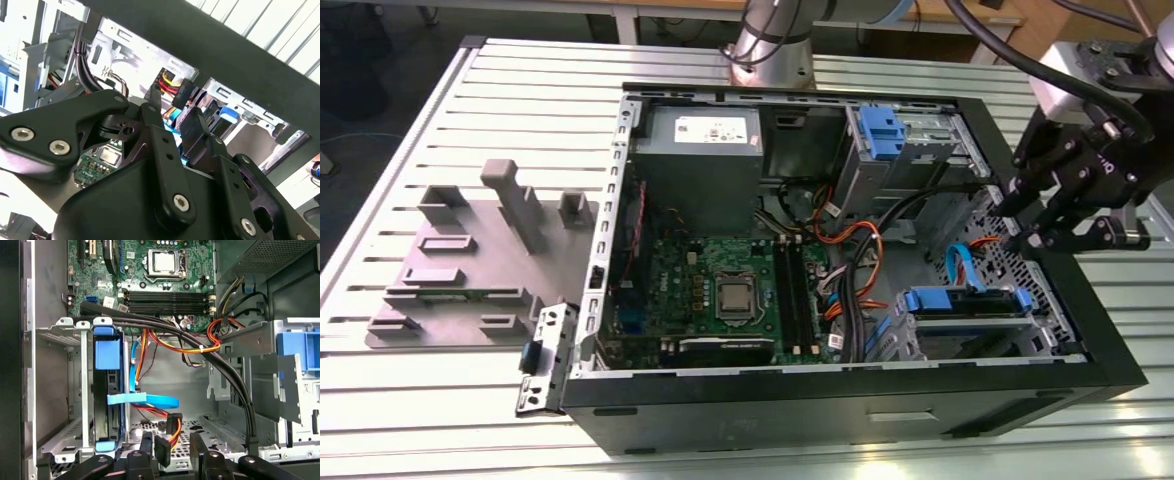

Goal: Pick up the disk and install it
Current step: 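Insert the second disk wire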

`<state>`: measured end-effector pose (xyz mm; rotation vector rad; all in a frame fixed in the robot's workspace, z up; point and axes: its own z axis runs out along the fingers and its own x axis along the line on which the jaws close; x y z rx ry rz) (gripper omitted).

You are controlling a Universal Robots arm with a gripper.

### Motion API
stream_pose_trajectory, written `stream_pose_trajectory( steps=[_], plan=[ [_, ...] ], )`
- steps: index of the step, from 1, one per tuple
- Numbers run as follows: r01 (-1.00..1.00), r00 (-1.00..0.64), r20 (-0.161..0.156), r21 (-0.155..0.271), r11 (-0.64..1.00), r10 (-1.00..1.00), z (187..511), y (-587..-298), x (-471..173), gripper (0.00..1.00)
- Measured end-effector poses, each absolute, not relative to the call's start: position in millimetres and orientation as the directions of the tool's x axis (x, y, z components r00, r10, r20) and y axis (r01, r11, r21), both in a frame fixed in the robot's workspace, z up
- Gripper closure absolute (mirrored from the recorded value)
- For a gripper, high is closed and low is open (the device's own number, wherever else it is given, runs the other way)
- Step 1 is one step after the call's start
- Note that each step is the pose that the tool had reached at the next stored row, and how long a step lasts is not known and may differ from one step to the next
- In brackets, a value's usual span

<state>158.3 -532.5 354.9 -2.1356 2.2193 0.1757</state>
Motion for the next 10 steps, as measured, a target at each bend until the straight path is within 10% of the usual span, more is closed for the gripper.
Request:
stream_pose_trajectory(
  steps=[10],
  plan=[
    [-0.998, -0.039, -0.119, 0.058, 0.032, -0.992, 346.6, -532.5, 167.8, 0.57]
  ],
)
